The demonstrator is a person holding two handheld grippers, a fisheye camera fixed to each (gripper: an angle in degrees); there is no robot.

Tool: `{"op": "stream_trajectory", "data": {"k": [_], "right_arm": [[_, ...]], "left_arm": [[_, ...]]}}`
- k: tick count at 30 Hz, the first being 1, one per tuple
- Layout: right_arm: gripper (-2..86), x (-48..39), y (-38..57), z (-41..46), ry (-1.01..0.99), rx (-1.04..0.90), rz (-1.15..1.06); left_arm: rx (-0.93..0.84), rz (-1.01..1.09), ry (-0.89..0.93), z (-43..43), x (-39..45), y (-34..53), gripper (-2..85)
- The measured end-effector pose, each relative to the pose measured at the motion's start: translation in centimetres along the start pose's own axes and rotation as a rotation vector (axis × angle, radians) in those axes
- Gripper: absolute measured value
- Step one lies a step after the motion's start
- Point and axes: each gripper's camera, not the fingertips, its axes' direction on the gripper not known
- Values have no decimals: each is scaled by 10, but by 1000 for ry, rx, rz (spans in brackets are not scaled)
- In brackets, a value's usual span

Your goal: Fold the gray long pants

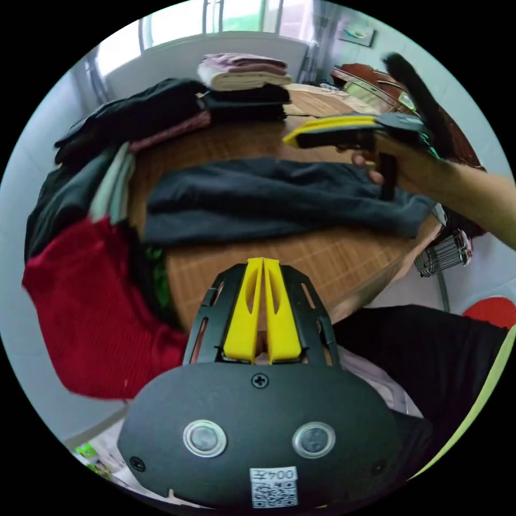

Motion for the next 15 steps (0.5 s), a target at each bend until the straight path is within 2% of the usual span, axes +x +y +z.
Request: {"op": "stream_trajectory", "data": {"k": [4, 9, 15], "right_arm": [[90, -74, -90, 43, 21, -54, -212], [96, -114, -146, 82, 113, -154, -381], [68, -99, -184, 90, 147, -245, -366]], "left_arm": [[-75, -195, -21, -46, -38, 66, 6], [-119, -379, -24, -104, -44, 116, 6], [-126, -422, 13, -154, -23, 114, 6]]}}
